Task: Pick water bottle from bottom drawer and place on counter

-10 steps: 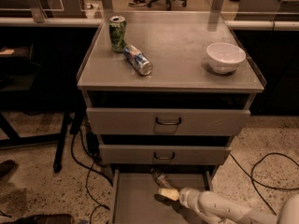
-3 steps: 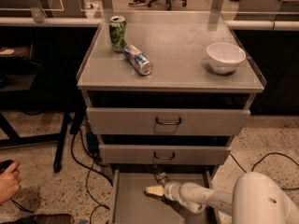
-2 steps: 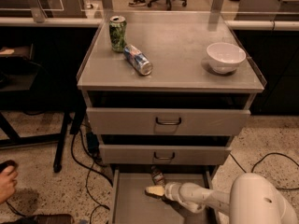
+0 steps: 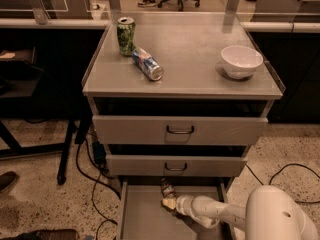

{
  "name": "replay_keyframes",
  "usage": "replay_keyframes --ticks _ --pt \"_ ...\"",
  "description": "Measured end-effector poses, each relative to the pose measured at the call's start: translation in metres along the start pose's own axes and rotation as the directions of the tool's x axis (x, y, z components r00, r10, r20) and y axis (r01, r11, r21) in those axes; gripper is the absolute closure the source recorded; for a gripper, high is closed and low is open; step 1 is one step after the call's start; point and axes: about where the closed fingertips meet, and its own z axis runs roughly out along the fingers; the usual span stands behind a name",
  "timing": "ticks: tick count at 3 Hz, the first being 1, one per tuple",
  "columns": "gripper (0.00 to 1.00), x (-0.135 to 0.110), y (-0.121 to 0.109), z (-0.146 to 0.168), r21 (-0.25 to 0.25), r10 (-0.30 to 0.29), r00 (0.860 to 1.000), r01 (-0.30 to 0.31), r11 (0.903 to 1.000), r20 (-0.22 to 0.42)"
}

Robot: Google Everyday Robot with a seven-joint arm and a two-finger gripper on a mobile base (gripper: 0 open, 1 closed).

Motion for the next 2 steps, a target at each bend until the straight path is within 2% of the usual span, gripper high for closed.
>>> replay_keyframes --ticks 2 --pt "0.85 0.0 0.0 0.0 0.0 0.0 1.0 0.0 1.0 0.0"
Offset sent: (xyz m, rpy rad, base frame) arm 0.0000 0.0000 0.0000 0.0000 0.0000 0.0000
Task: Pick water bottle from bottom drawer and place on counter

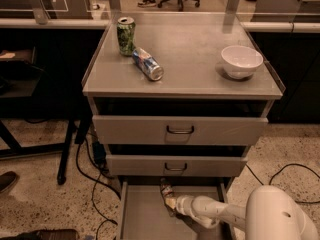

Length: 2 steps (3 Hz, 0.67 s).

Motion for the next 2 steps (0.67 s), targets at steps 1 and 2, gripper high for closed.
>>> replay_keyframes --ticks 1,2 --pt "1.0 0.0 0.0 0.0 0.0 0.0 1.0 0.0 1.0 0.0" --pt "1.0 0.0 0.0 0.0 0.0 0.0 1.0 0.0 1.0 0.0"
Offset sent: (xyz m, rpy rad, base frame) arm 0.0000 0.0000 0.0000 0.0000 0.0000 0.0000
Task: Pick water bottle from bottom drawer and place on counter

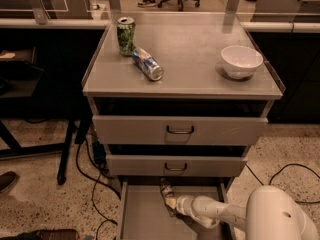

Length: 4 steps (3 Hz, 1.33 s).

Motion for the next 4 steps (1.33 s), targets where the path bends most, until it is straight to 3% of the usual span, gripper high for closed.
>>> replay_keyframes --ticks 1,3,4 --pt "1.0 -0.002 0.001 -0.013 -0.022 0.005 1.0 -0.005 0.9998 0.0" --pt "1.0 0.0 0.001 -0.061 -0.056 0.012 0.998 -0.015 0.9983 -0.058" --pt "1.0 0.009 -0.005 -0.095 -0.023 0.03 0.997 -0.031 0.9992 -0.069"
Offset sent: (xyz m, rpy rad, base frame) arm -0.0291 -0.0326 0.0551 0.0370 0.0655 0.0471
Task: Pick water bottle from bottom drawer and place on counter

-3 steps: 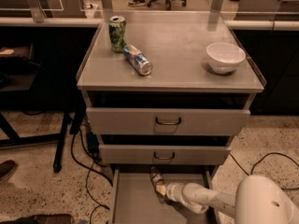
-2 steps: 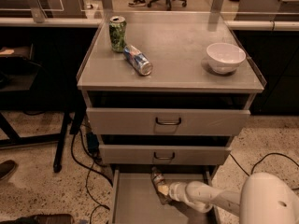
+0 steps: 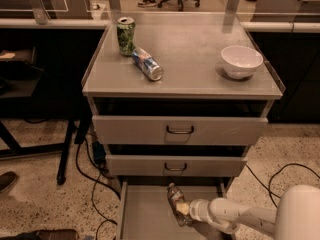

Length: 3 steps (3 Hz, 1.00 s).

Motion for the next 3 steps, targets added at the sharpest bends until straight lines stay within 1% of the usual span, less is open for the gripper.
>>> replay_keyframes --ticks 1,2,3 --pt "1.0 0.009 -0.007 -0.028 0.042 0.028 0.999 -0.029 0.9987 0.021" --pt "1.0 0.017 -0.013 -0.061 0.088 0.057 0.997 -0.062 0.9942 0.052" --pt "1.0 0.03 -0.011 -0.092 0.13 0.072 0.996 -0.08 0.9883 0.06"
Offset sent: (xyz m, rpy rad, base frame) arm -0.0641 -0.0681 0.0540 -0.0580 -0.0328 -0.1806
